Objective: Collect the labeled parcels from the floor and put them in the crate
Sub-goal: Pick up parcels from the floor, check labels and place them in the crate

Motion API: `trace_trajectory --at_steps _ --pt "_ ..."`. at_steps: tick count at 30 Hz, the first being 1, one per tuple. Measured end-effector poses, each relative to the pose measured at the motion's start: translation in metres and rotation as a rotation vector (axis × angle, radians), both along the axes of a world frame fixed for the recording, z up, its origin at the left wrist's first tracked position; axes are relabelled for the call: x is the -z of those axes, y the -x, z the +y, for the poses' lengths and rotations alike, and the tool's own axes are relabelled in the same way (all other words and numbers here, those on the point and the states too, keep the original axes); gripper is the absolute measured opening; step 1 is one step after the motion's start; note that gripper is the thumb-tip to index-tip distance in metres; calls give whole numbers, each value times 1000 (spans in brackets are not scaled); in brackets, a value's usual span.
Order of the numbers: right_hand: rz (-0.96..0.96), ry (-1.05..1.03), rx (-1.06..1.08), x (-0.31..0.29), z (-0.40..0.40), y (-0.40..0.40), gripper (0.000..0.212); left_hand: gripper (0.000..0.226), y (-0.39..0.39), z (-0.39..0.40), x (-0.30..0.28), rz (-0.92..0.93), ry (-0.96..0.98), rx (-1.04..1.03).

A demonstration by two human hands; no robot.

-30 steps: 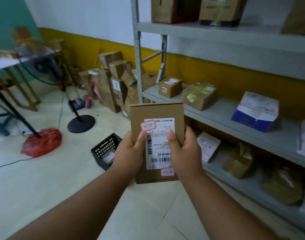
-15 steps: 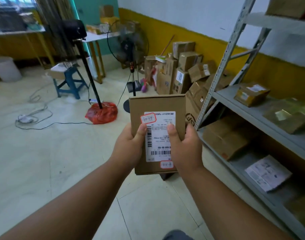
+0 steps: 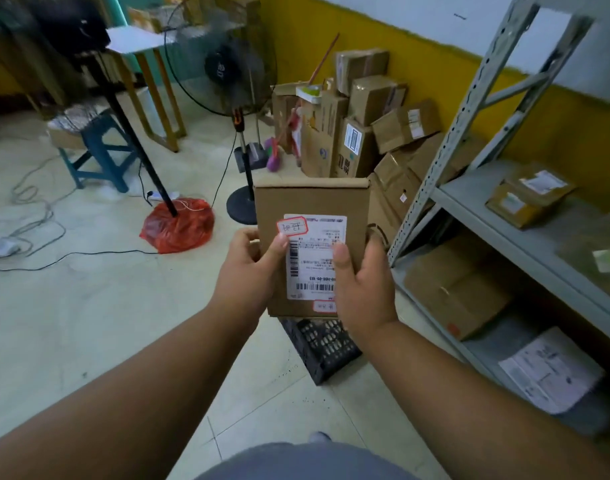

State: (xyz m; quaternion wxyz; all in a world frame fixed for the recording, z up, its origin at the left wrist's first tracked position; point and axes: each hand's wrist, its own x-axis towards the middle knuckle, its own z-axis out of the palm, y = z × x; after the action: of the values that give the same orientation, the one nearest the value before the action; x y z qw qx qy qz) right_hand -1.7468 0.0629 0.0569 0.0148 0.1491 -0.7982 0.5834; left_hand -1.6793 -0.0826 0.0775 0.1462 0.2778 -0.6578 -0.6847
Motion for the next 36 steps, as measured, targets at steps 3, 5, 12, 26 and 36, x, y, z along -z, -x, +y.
trace_trajectory --at_steps 3,5,12,26,36 --pt "55 -74 78 4 -5 44 42 17 48 -7 4 8 66 3" --pt "88 -136 126 8 -7 71 33 14 76 -14 8 -6 127 23" --pt "-35 -223 338 36 -34 151 34 29 181 -54 31 -72 252 223" --pt "-481 -295 854 147 -137 251 32 37 376 -147 157 -322 415 802" --pt "-832 -212 783 371 -181 266 22 29 401 -170 386 -601 618 931"
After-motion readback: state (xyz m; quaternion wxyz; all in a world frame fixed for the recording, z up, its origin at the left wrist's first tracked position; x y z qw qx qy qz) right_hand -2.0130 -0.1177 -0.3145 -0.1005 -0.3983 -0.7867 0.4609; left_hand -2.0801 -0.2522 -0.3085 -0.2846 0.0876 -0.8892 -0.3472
